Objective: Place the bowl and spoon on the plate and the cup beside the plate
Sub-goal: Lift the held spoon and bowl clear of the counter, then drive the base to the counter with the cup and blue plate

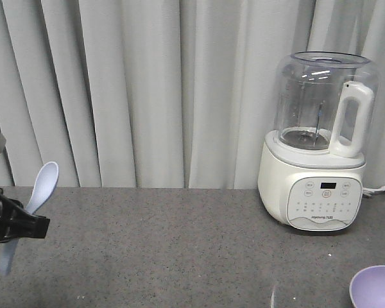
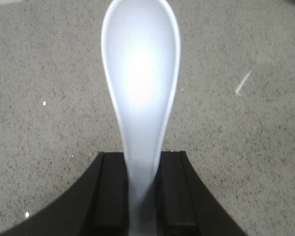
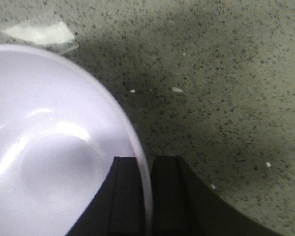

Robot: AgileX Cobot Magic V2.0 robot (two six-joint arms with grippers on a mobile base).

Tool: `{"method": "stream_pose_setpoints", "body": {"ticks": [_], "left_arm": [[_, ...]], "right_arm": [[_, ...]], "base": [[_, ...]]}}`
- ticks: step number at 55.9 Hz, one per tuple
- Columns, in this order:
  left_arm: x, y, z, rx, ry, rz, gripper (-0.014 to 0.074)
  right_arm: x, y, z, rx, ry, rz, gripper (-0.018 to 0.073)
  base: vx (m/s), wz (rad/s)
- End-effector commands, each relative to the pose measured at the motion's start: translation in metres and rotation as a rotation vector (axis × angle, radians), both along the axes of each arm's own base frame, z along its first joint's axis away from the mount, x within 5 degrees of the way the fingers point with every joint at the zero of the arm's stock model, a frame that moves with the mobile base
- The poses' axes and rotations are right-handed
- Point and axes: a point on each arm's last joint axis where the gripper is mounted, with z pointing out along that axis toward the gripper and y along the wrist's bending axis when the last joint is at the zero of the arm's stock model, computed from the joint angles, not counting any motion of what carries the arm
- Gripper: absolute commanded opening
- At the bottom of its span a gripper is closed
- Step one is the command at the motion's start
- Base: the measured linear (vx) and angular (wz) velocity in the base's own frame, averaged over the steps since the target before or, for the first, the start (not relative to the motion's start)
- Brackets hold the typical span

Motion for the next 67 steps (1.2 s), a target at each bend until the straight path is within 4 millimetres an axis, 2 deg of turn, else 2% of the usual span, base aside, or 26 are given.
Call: {"method": "stream_pose_setpoints", "body": {"ticks": [1,10,18,26,30,35,40,49,57,67], "left_arm": [[-0.003,0.0,0.024,-0.048,-0.151,0.006,-0.0006],[-0.007,0.002,0.03,-0.057,-0.184,0.008,-0.0006],[-0.02,0.005,0.037,-0.073,-0.241,0.012,-0.0006],[-0.044,0.012,0.033,-0.097,-0.311,0.021,-0.0006],[-0.058,0.017,0.027,-0.102,-0.327,0.024,-0.0006],[-0.078,0.022,0.022,-0.11,-0.355,0.026,-0.0006],[-0.104,0.029,0.018,-0.121,-0.394,0.026,-0.0006],[-0.138,0.039,0.015,-0.148,-0.486,0.027,-0.0006],[-0.153,0.043,0.015,-0.159,-0.525,0.027,-0.0006],[-0.155,0.043,0.014,-0.16,-0.516,0.025,-0.0006]], "right_arm": [[-0.005,0.002,0.034,-0.06,-0.142,0.062,-0.0013],[-0.024,0.018,0.085,-0.066,-0.418,0.147,-0.0011],[-0.059,0.04,0.133,-0.094,-0.66,0.281,-0.0011],[-0.093,0.062,0.164,-0.09,-0.828,0.426,-0.001],[-0.108,0.072,0.171,-0.072,-0.879,0.484,-0.0009],[-0.125,0.082,0.178,-0.05,-0.935,0.527,-0.0009],[-0.138,0.087,0.176,-0.028,-0.979,0.529,-0.0009],[-0.144,0.09,0.16,0.004,-0.965,0.521,-0.0009],[-0.144,0.092,0.155,0.033,-0.939,0.54,-0.0009],[-0.145,0.094,0.155,0.05,-0.932,0.55,-0.0009]], "base": [[0.0,0.0],[0.0,0.0],[0.0,0.0],[0.0,0.0],[0.0,0.0],[0.0,0.0],[0.0,0.0],[0.0,0.0],[0.0,0.0],[0.0,0.0]]}}
